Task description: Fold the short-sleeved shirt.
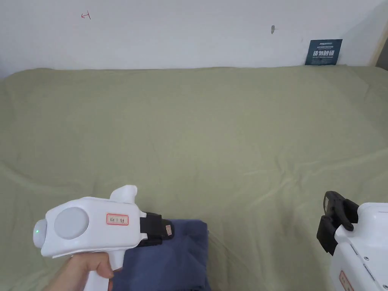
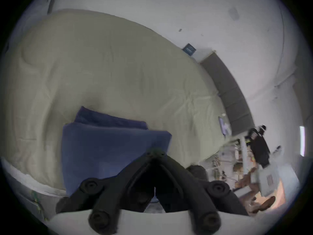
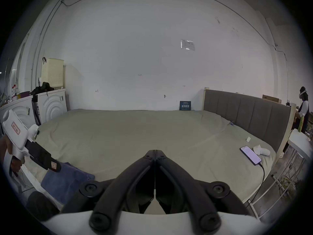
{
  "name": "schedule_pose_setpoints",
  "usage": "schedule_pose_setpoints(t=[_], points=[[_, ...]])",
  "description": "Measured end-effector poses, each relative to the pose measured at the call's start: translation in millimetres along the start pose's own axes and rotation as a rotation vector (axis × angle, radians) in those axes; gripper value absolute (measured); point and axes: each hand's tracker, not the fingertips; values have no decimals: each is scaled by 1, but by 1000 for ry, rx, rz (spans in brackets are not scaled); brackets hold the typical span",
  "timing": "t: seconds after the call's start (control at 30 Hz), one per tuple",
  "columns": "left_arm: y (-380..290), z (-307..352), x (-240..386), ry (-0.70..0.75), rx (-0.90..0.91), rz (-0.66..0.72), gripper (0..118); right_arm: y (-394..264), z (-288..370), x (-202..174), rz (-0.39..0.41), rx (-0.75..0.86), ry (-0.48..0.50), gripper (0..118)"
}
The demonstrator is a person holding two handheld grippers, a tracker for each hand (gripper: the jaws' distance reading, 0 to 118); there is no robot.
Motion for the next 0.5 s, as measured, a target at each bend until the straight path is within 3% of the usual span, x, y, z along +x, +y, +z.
schedule_pose_setpoints(t=[0.17, 0.3, 0.37, 0.5], points=[[-21, -48, -14, -151, -160, -14, 0, -9, 0, -8, -8, -44, 18, 0], [-28, -94, -46, -107, -176, 18, 0, -15, 5, -12, 13, -76, 24, 0], [-31, -94, -46, -186, -168, 62, 0, -17, 7, -13, 21, -95, 34, 0], [-28, -68, -30, -168, -157, 14, 0, -21, 4, -20, 23, -130, 68, 0]])
